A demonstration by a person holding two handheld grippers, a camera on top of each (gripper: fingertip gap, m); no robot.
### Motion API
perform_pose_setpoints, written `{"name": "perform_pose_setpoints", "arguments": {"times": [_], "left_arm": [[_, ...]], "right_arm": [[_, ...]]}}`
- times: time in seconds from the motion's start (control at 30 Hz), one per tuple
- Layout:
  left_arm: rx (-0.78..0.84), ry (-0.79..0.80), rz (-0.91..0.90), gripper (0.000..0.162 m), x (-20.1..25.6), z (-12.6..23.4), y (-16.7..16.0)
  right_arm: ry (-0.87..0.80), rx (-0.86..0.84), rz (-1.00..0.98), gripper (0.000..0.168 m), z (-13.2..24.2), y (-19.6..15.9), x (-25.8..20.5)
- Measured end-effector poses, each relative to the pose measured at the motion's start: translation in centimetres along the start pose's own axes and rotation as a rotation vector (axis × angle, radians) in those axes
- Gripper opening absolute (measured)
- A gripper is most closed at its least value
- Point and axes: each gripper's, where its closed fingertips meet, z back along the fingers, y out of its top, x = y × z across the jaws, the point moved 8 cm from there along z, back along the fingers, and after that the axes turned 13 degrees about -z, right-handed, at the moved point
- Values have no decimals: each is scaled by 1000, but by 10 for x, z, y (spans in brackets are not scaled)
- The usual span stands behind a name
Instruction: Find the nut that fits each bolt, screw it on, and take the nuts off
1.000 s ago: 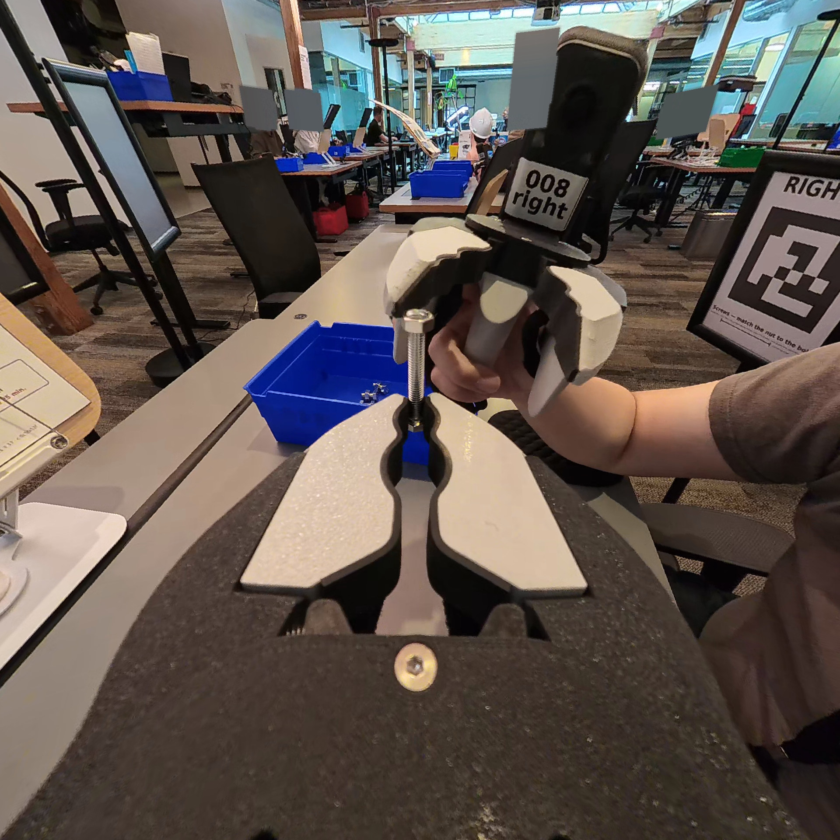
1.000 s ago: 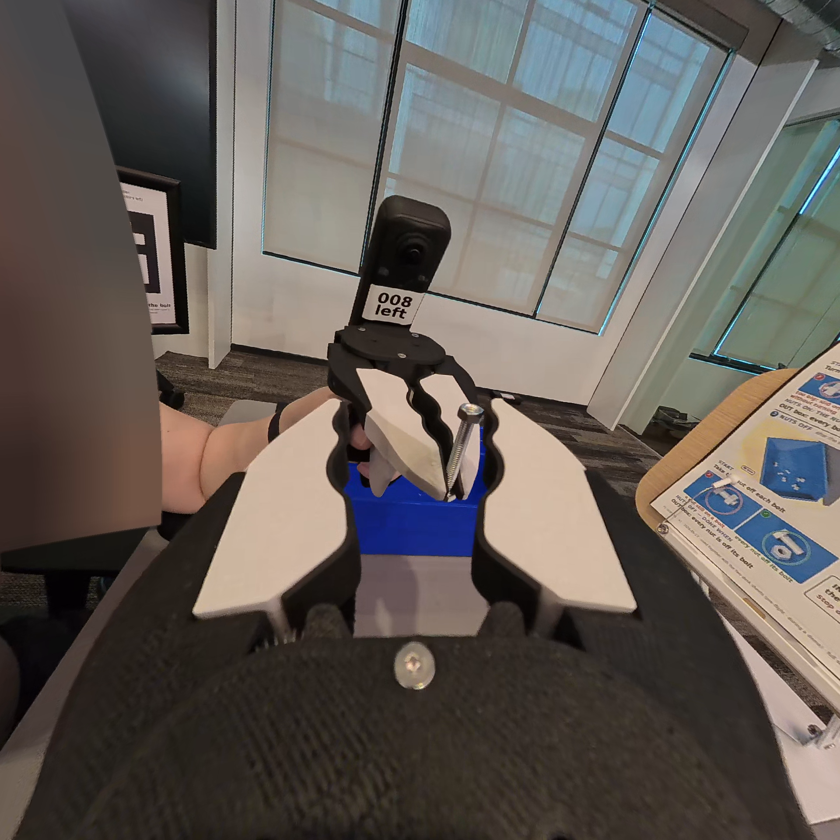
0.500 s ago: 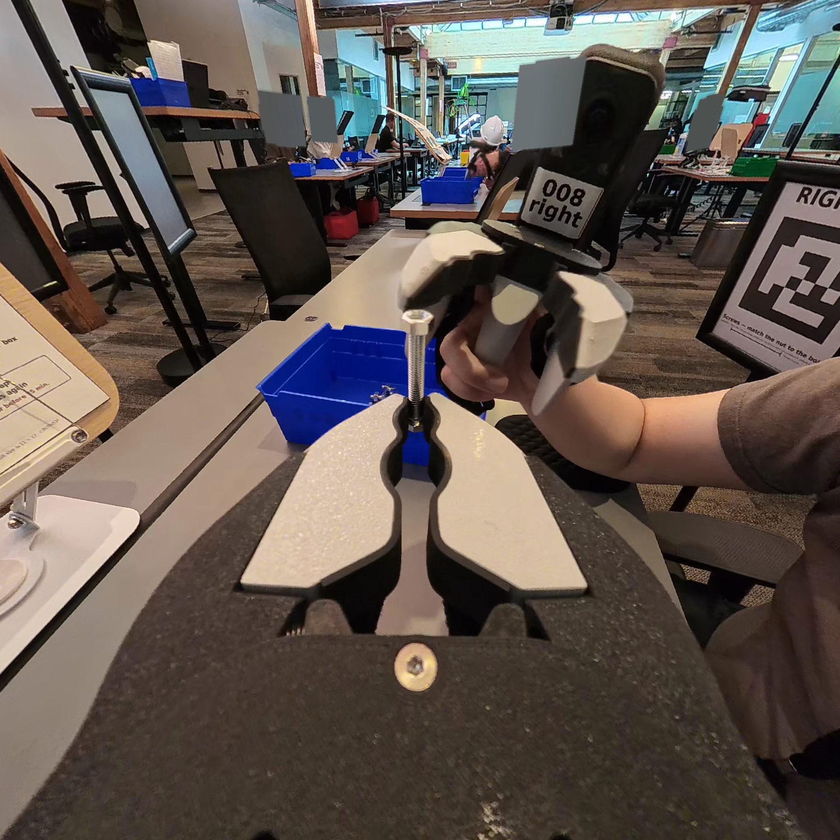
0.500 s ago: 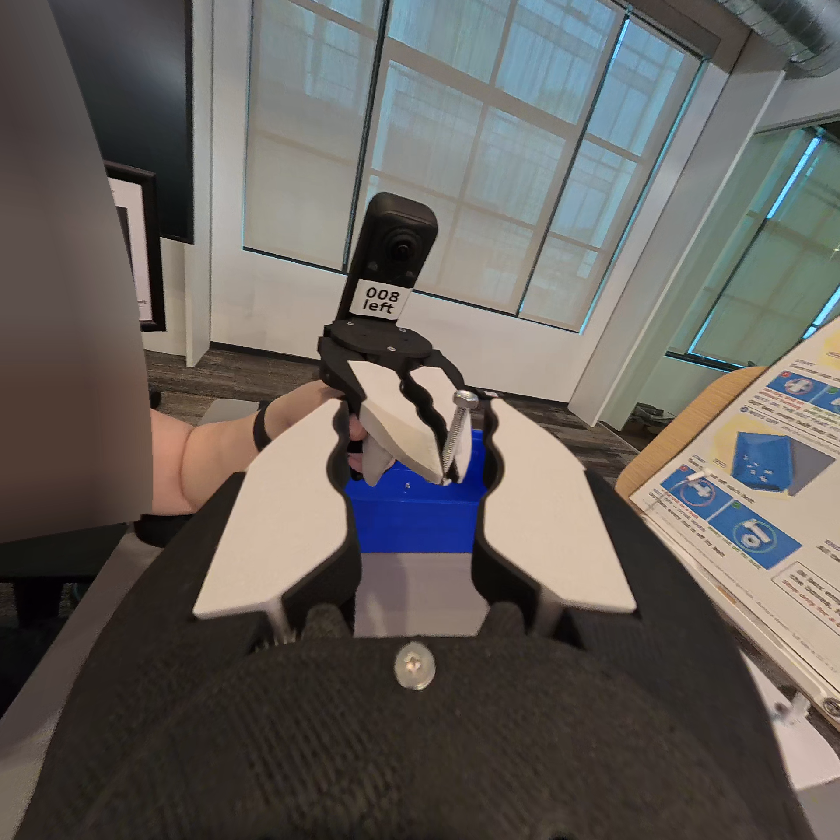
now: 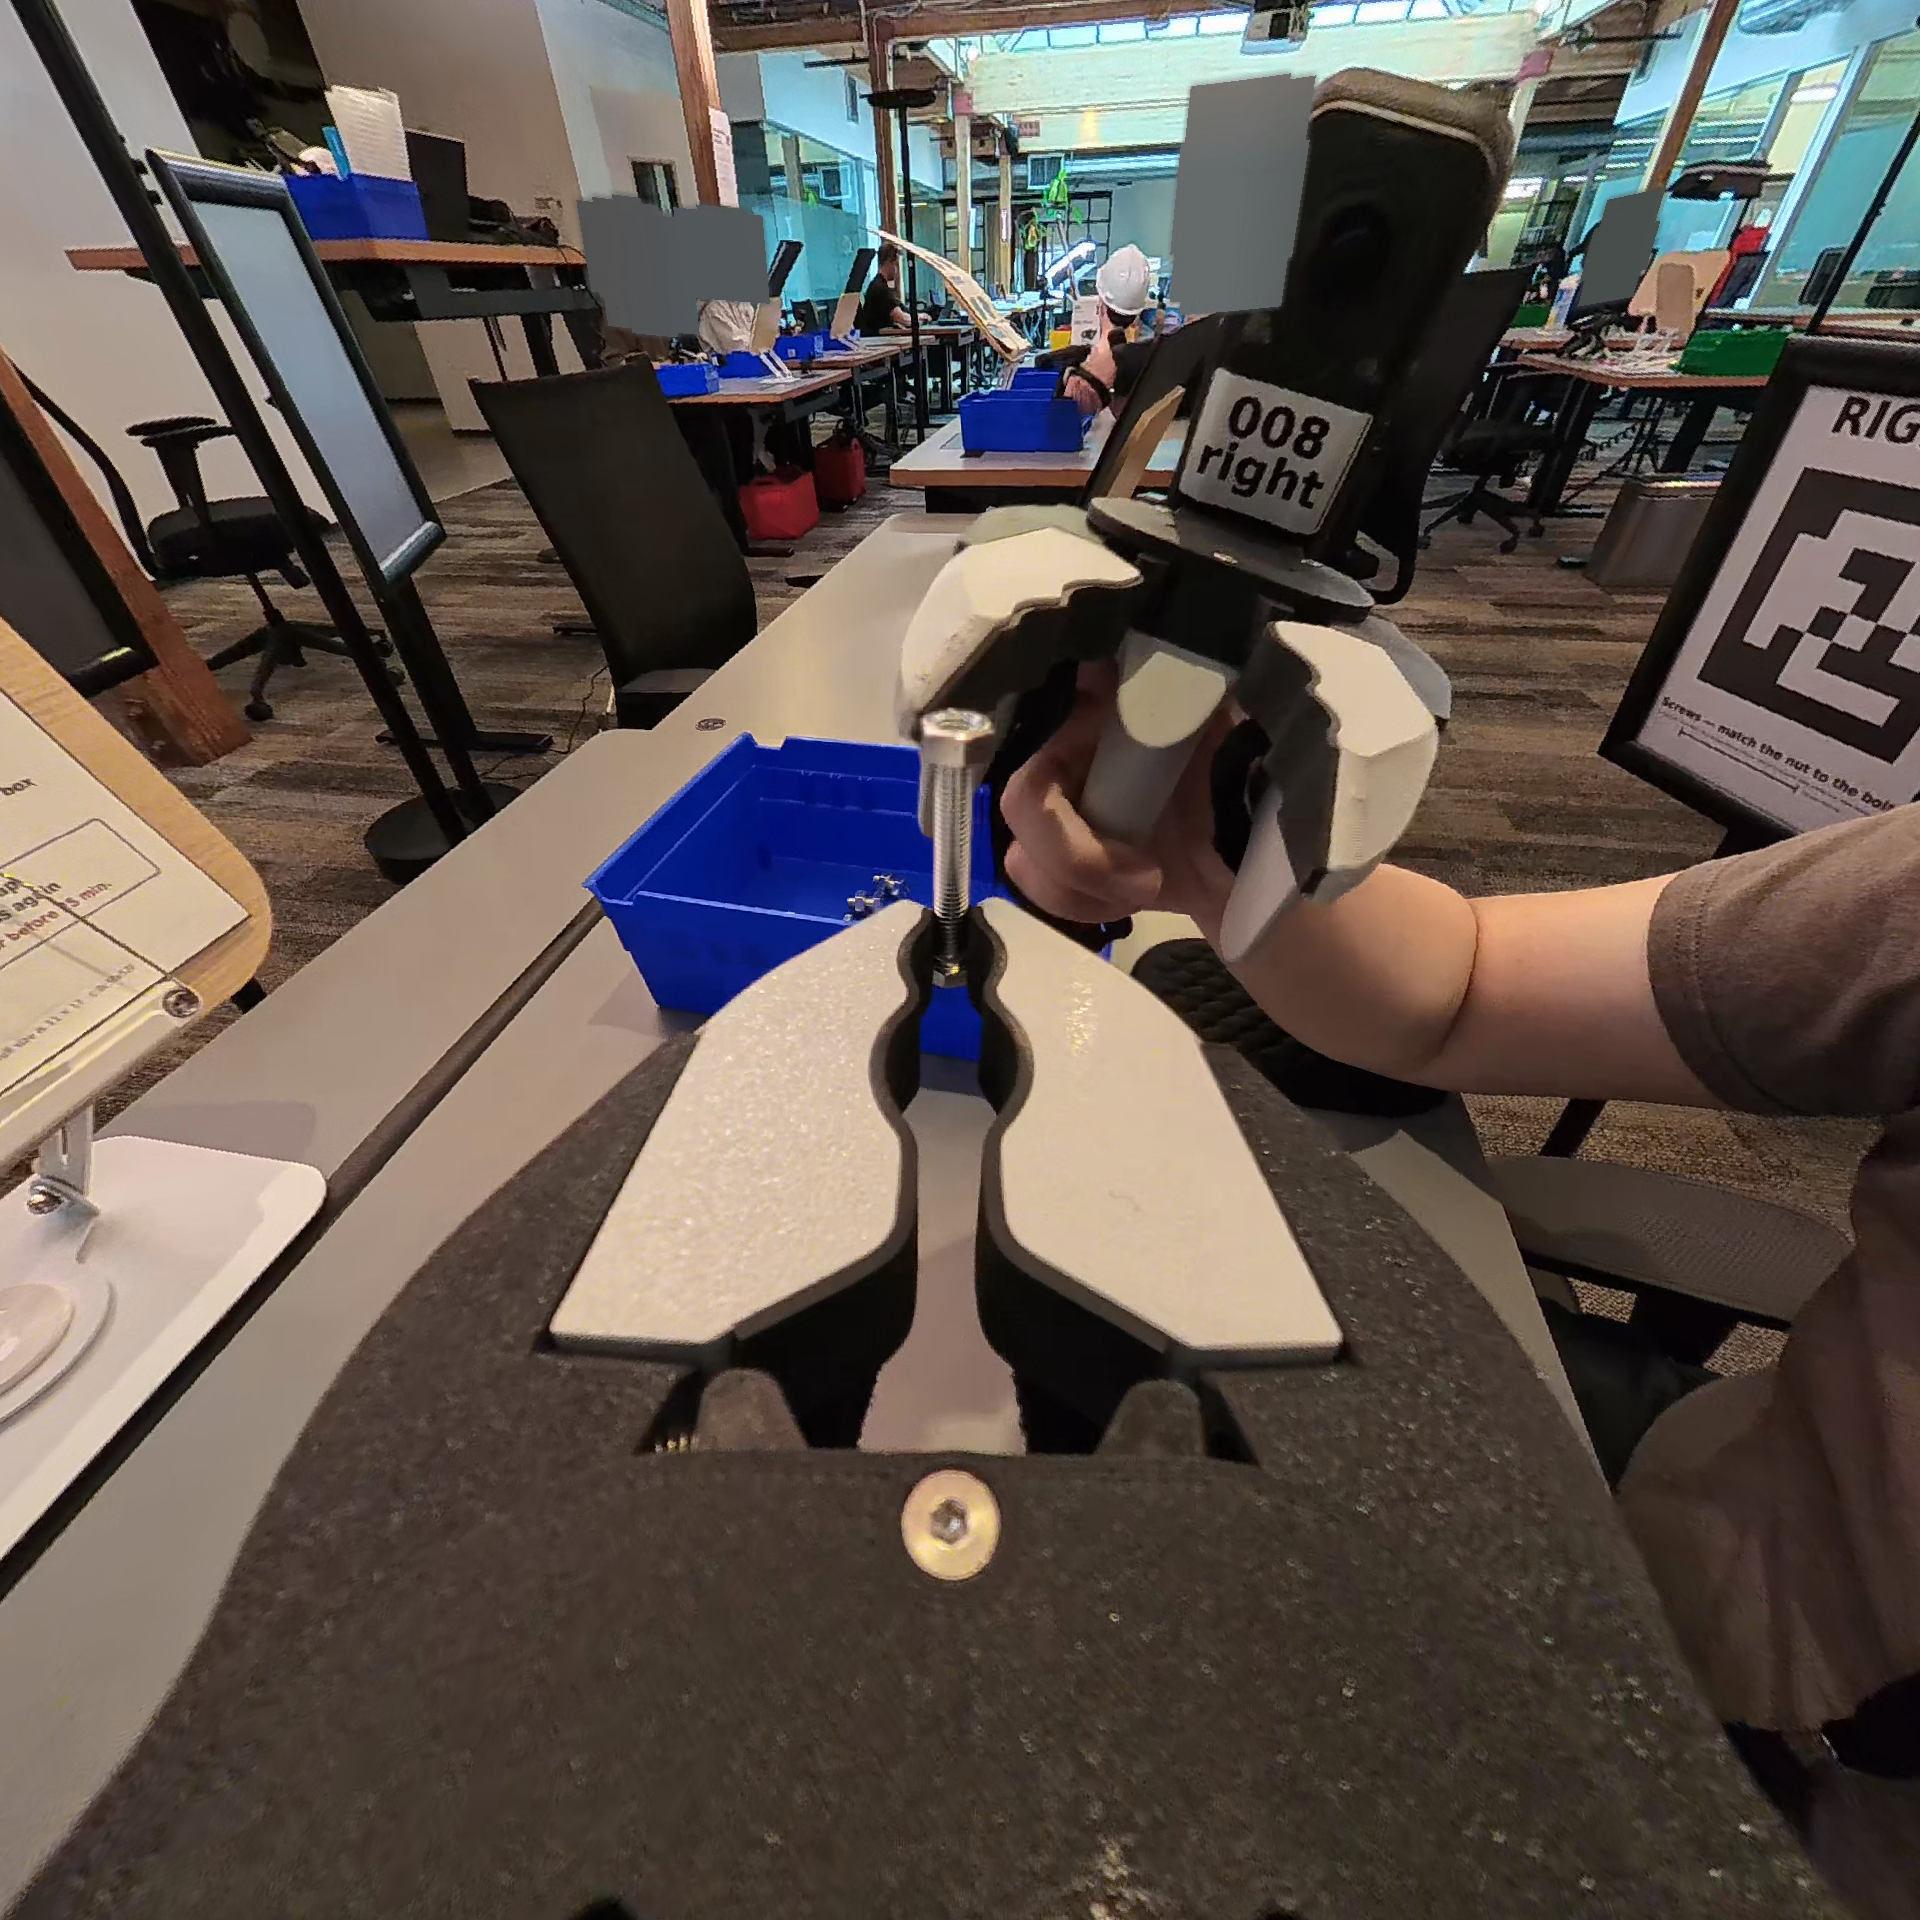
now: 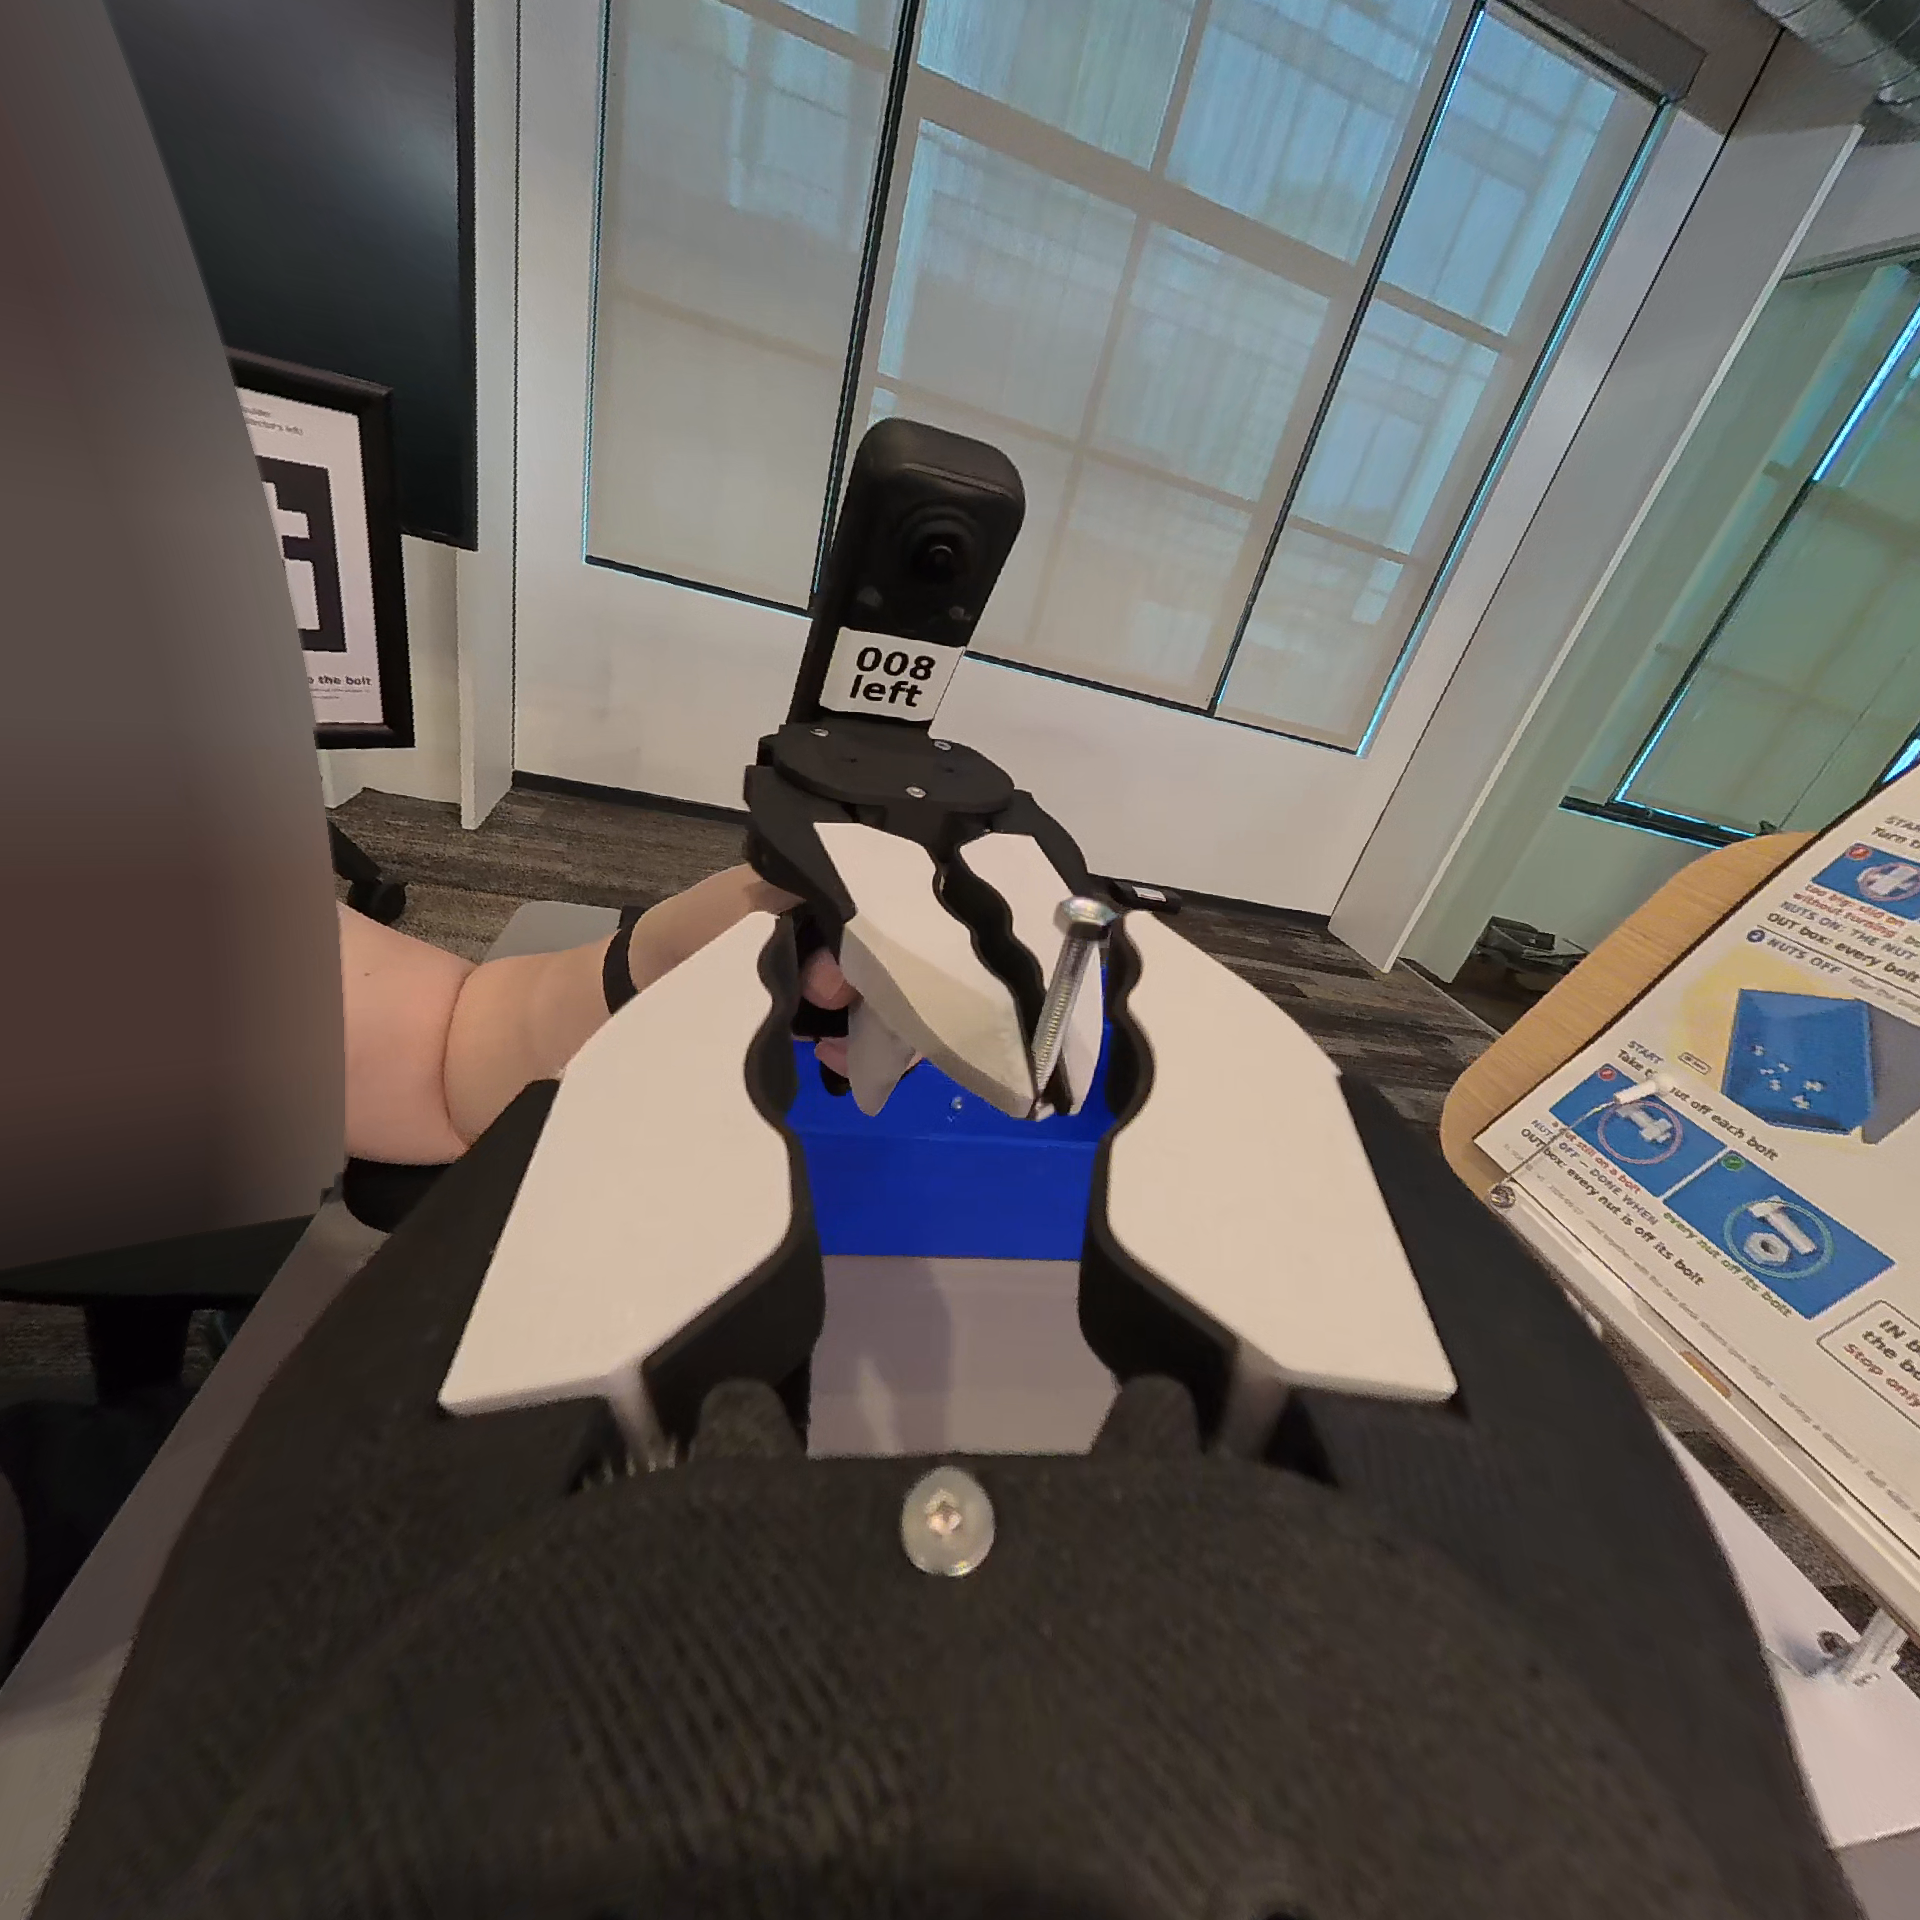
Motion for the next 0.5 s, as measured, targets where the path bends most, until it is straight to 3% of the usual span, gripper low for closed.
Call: {"name": "perform_pose_setpoints", "arguments": {"times": [0.5], "left_arm": [[12, -54, -18, 5, 11, -4, 4]], "right_arm": [[7, 20, 13, 67, -5, -1, -7]]}}
